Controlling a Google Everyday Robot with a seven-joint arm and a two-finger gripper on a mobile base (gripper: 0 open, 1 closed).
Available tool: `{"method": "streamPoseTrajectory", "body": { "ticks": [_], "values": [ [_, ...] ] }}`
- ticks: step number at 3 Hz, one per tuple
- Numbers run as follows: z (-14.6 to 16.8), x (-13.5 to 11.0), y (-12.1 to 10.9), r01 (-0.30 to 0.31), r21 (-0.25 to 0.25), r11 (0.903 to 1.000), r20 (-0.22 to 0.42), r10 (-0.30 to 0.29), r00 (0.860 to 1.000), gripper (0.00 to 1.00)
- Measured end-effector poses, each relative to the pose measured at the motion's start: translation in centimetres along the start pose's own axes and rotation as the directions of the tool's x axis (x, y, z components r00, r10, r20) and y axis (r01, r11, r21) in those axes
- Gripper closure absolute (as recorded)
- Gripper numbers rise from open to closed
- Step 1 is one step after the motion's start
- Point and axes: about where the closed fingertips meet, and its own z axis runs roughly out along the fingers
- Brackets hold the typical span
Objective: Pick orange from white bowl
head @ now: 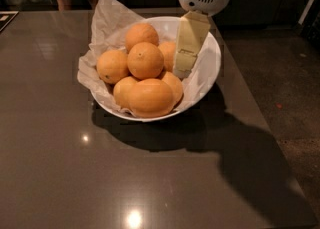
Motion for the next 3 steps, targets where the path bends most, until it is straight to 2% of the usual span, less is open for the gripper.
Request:
{"method": "streamPoseTrajectory", "body": {
  "ticks": [2,3],
  "values": [
    [0.6,-3.4,0.6,0.071,0.01,0.9974,0.006,-0.071,0.997,0.01],
    [1.6,-4.8,0.5,0.096,-0.019,0.9952,-0.001,-0.096,0.995,0.09]
  ]
}}
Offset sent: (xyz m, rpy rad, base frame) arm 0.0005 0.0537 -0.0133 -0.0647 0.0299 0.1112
